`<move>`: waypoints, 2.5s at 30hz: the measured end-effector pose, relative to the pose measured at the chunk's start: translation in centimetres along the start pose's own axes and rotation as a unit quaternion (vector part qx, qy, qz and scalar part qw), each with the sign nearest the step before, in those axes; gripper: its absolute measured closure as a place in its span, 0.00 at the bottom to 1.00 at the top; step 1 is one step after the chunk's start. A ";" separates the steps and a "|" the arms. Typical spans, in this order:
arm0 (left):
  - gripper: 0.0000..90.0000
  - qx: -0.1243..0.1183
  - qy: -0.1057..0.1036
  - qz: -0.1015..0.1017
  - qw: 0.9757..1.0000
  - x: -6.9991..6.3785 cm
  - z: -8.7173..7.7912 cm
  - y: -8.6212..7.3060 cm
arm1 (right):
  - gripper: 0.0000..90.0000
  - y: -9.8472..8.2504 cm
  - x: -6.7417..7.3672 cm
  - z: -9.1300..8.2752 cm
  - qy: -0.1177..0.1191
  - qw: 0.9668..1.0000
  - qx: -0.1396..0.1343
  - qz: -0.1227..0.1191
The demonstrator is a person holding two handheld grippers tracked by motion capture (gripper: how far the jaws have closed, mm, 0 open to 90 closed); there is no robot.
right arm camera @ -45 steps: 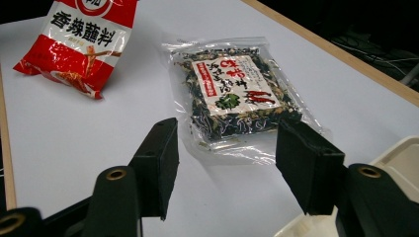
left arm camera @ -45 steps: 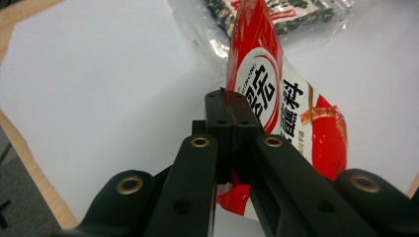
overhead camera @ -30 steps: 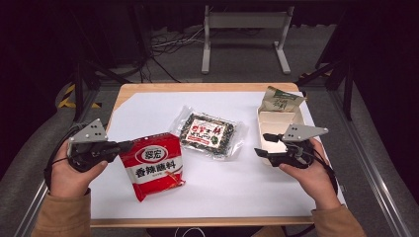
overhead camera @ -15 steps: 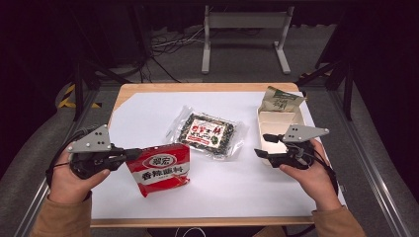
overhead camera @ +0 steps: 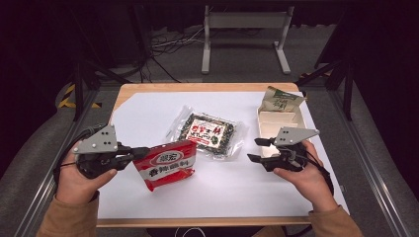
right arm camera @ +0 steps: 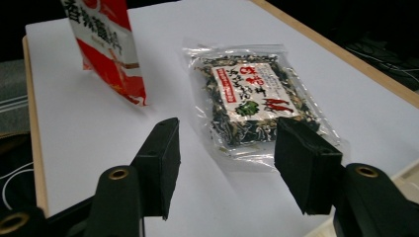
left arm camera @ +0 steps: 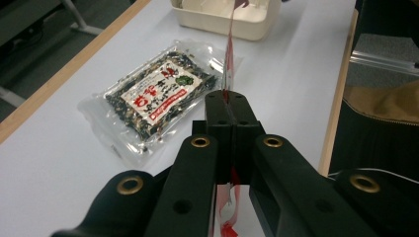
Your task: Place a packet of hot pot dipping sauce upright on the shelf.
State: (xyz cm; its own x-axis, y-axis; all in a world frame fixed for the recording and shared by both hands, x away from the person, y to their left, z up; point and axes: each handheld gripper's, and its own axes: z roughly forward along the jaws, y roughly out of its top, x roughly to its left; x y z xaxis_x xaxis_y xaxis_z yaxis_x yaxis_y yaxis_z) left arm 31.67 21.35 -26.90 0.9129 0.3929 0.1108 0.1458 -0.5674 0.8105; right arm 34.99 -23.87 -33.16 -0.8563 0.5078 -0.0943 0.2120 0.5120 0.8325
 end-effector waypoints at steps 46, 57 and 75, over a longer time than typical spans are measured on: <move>1.00 -0.026 -0.041 0.046 0.998 -2.8 3.4 3.7 | 0.82 0.8 4.6 9.6 0.172 0.983 0.022 -0.055; 1.00 -0.031 -0.043 0.039 0.998 -2.6 3.4 3.5 | 0.95 0.7 4.3 9.6 0.206 0.976 0.022 -0.064; 0.65 -0.071 -0.014 0.001 0.997 -2.0 3.3 2.8 | 0.99 1.3 3.5 7.7 0.202 0.978 0.023 -0.054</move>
State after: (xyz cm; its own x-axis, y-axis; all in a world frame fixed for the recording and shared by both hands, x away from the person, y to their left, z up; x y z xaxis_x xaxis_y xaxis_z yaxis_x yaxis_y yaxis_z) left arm 31.55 16.57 -26.78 0.9238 0.3702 0.0978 0.0908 -0.4599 0.8833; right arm 35.93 -16.11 -36.62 -0.9891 0.1384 0.0501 0.1222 0.5828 0.8033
